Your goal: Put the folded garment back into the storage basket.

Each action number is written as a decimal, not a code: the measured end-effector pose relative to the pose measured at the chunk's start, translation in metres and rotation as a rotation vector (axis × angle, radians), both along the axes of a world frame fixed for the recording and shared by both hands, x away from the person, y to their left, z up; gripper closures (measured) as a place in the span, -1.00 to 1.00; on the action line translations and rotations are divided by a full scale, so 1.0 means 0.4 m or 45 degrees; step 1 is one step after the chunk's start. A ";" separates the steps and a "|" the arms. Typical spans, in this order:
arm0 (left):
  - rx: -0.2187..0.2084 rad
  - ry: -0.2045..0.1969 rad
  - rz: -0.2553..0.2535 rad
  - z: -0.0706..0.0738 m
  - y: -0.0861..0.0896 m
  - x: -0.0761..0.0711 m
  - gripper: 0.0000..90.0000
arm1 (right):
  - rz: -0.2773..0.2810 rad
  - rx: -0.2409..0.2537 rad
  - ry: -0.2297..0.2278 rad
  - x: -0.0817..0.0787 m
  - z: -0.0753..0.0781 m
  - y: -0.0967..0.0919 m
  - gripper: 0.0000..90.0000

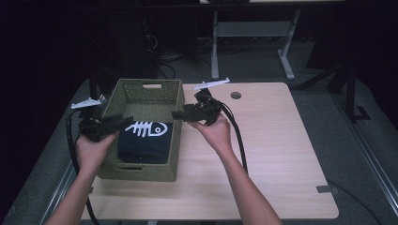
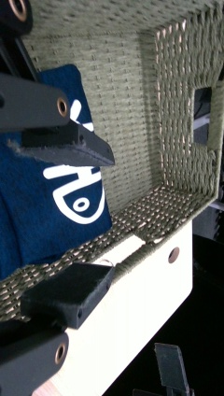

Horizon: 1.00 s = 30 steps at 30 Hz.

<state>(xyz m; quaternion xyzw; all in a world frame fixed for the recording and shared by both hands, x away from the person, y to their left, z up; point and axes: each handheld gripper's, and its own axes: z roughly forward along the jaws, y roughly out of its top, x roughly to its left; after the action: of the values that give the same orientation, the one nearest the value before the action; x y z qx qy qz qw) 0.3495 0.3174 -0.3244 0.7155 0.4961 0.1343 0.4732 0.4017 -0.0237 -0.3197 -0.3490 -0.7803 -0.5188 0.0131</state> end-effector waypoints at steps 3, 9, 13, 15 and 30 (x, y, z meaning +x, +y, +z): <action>0.007 -0.010 -0.015 0.004 -0.018 -0.001 -0.18 | -0.007 -0.007 0.001 -0.004 0.001 -0.020 -0.24; 0.009 -0.022 -0.036 0.012 -0.049 -0.004 -0.27 | -0.017 0.000 -0.006 -0.015 0.003 -0.066 -0.27; 0.010 -0.028 -0.047 0.015 -0.069 -0.008 -0.29 | -0.028 0.001 -0.014 -0.023 0.002 -0.095 -0.31; 0.012 -0.030 -0.053 0.016 -0.082 -0.009 -0.33 | -0.036 0.006 -0.012 -0.025 0.001 -0.112 -0.34; 0.044 -0.040 -0.099 0.016 -0.180 -0.003 -0.41 | -0.117 0.018 -0.041 -0.048 -0.007 -0.252 -0.42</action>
<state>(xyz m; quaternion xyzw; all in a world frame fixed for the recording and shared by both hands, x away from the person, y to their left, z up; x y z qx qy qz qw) 0.3482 0.2452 -0.3182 0.7400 0.4582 0.1356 0.4734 0.3826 -0.1246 -0.3225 -0.3759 -0.7599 -0.5300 -0.0208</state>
